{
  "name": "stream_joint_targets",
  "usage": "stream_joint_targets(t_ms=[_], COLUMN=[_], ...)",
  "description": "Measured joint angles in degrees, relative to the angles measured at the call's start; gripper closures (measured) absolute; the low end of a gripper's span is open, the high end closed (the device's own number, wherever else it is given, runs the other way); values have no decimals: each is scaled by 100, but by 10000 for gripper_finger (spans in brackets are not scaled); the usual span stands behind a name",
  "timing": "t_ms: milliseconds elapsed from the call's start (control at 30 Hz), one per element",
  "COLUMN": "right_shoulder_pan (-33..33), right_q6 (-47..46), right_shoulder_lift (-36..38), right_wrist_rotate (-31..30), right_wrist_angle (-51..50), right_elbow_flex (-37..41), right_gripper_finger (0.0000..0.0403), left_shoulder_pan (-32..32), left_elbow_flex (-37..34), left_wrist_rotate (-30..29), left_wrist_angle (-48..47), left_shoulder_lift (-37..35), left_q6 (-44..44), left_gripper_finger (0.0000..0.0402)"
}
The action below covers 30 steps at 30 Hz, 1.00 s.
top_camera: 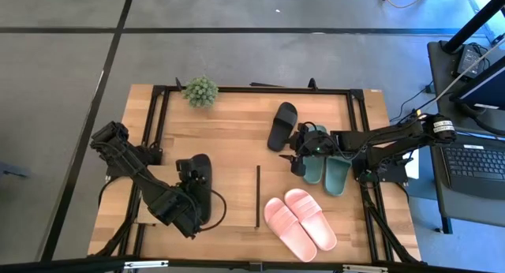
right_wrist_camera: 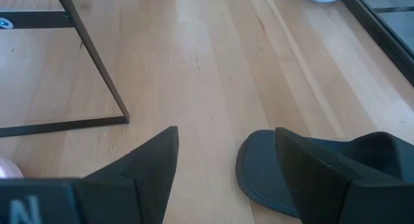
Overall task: Pick and place slides into the shelf
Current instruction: Put the left black slipper on the shelf
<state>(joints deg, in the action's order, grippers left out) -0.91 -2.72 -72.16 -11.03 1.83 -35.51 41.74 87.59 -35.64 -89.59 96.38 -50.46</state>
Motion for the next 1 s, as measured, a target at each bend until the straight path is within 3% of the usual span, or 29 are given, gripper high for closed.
stream_joint_targets(t_ms=[700,833,1000], right_shoulder_pan=[0,-1,0], right_q6=[-6,-7,-7], right_shoulder_lift=[0,0,0], right_wrist_rotate=[0,0,0], right_wrist_angle=[2,4,4], right_elbow_flex=[0,0,0], right_gripper_finger=[147,147,147], left_shoulder_pan=[-2,-24,-26], left_elbow_flex=[0,0,0], left_wrist_rotate=[22,22,5], left_wrist_angle=[47,8,-38], left_shoulder_lift=[0,0,0], left_q6=[-17,-15,-2], left_gripper_finger=[233,262,333])
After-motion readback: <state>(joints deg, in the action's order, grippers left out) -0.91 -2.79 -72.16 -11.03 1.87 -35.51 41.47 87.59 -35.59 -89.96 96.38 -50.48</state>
